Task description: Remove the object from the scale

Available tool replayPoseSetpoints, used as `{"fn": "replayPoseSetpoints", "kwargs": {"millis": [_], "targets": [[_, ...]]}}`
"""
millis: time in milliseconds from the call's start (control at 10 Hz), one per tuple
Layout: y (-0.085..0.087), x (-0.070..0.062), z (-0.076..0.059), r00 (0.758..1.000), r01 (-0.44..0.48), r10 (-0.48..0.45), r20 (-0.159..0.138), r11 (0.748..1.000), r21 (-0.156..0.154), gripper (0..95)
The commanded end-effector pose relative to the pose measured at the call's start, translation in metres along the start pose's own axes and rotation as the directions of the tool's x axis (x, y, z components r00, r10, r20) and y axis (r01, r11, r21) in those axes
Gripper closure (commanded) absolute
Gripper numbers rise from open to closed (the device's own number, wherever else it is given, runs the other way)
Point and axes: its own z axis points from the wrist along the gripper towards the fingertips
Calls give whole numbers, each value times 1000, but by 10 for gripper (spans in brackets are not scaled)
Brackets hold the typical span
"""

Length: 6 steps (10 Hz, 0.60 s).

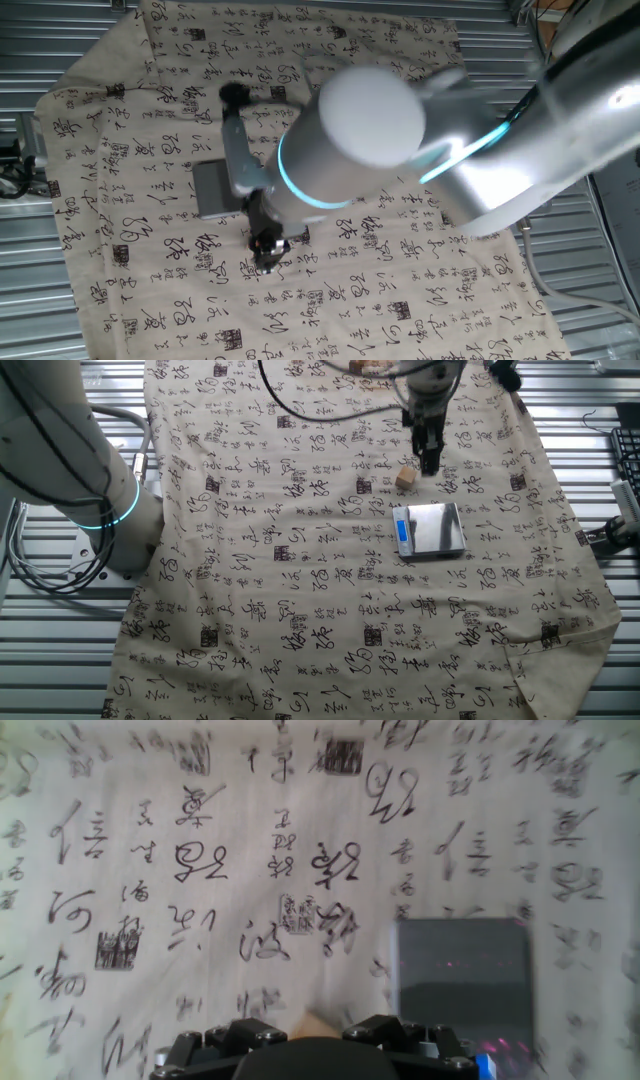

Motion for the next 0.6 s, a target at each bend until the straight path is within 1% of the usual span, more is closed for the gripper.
{"fn": "replayPoseSetpoints", "kwargs": {"millis": [100,600], "targets": [[2,-2,4,1000,-4,4,-2,1000,-7,190],[2,-2,4,1000,4,-4,7,1000,-4,190]]}}
